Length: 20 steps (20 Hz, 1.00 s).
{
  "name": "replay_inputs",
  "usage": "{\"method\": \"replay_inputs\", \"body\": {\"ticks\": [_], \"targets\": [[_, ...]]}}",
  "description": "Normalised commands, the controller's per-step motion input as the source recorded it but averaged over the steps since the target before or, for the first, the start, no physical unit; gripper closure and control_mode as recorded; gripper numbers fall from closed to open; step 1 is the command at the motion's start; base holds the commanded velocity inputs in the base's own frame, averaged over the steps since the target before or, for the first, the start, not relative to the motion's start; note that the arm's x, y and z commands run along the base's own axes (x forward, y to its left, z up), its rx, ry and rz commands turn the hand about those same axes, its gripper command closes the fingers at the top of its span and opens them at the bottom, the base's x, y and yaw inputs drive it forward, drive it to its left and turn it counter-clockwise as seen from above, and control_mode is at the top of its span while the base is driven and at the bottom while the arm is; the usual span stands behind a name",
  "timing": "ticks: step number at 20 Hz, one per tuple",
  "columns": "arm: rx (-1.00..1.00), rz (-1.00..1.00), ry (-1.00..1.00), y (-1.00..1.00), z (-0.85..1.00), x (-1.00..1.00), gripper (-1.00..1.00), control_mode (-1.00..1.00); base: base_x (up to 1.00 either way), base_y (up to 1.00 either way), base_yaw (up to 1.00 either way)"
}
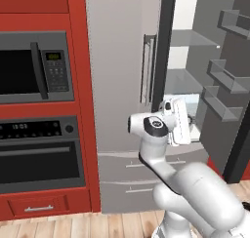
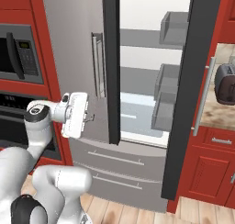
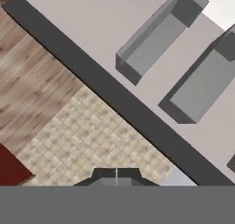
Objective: Place one of the steaks on the plate and the other in the bowl. Then place the bowl in the fridge.
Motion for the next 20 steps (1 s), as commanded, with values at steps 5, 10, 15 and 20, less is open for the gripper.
{"method": "replay_inputs", "body": {"ticks": [5,10,15,20], "targets": [[0.42,-0.01,0.1,0.1,0.37,-0.02,1.0,-1.0,0.0,0.0,0.0],[0.81,-0.08,-0.05,-0.15,0.14,-0.24,1.0,-1.0,0.0,0.0,0.0],[0.54,-0.04,-0.14,0.14,0.35,-0.13,1.0,-1.0,0.0,0.0,0.0],[0.38,-0.09,-0.34,0.46,0.32,-0.02,1.0,-1.0,0.0,0.0,0.0]]}}
